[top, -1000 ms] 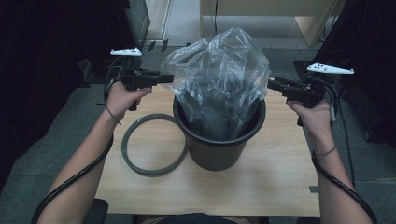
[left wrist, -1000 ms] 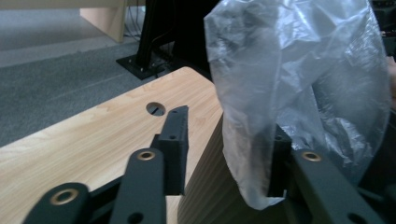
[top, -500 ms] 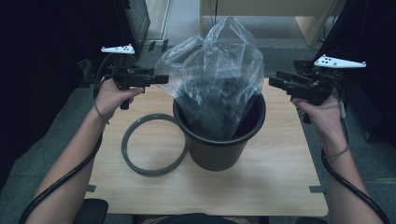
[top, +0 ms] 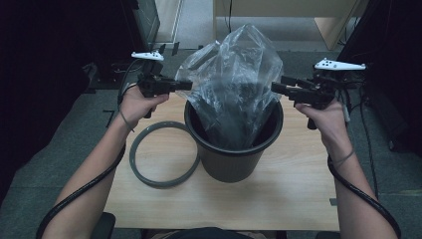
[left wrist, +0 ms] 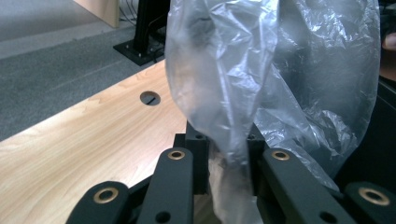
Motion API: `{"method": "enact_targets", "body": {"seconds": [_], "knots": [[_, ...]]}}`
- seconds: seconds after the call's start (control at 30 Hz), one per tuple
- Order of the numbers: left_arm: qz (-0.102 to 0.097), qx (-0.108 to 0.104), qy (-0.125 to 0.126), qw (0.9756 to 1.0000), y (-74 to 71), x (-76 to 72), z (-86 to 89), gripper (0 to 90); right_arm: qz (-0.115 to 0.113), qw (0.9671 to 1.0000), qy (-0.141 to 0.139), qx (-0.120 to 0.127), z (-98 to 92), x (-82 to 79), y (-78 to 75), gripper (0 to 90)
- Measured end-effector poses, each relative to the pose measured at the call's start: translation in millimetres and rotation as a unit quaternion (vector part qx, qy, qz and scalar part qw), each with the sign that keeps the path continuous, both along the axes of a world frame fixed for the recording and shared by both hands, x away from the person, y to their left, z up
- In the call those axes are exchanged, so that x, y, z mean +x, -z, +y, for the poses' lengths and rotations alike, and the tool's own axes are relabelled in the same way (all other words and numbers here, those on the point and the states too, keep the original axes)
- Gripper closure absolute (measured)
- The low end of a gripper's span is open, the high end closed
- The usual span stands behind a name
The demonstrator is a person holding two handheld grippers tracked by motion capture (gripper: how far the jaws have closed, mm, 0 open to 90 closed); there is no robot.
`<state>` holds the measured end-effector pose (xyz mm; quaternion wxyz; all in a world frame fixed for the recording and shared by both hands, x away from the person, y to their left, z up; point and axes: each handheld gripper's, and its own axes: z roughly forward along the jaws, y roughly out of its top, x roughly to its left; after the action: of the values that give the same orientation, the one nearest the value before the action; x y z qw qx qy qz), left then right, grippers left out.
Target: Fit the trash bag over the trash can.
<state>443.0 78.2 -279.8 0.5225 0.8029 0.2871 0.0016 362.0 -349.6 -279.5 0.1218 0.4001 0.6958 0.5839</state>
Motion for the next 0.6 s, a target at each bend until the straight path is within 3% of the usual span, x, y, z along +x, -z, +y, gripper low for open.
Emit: {"method": "enact_targets", "body": {"seconds": [0.13,0.23,0.3,0.4,0.6], "knots": [[-0.003,-0.002,-0.002,1.0,0.8,0.5,-5.0,81.1,0.013,0.9996,-0.011,-0.02,10.1,4.5,7.1,48.5],[-0.004,-0.001,-0.003,1.0,0.5,0.8,-5.0,82.7,0.023,0.999,-0.01,-0.037,14.4,5.4,10.8,64.8],[-0.006,0.001,-0.006,1.0,0.4,1.2,-3.1,82.7,0.024,0.9986,0.006,-0.048,13.4,3.8,10.8,76.4],[-0.005,-0.001,-0.012,0.9999,0.8,1.9,0.8,84.5,0.027,0.9991,0.003,-0.033,4.3,1.6,8.3,86.7],[0.005,-0.007,-0.014,0.9999,4.2,4.3,8.3,86.3,0.024,0.998,0.01,-0.058,-6.5,-6.0,1.3,90.0]]}}
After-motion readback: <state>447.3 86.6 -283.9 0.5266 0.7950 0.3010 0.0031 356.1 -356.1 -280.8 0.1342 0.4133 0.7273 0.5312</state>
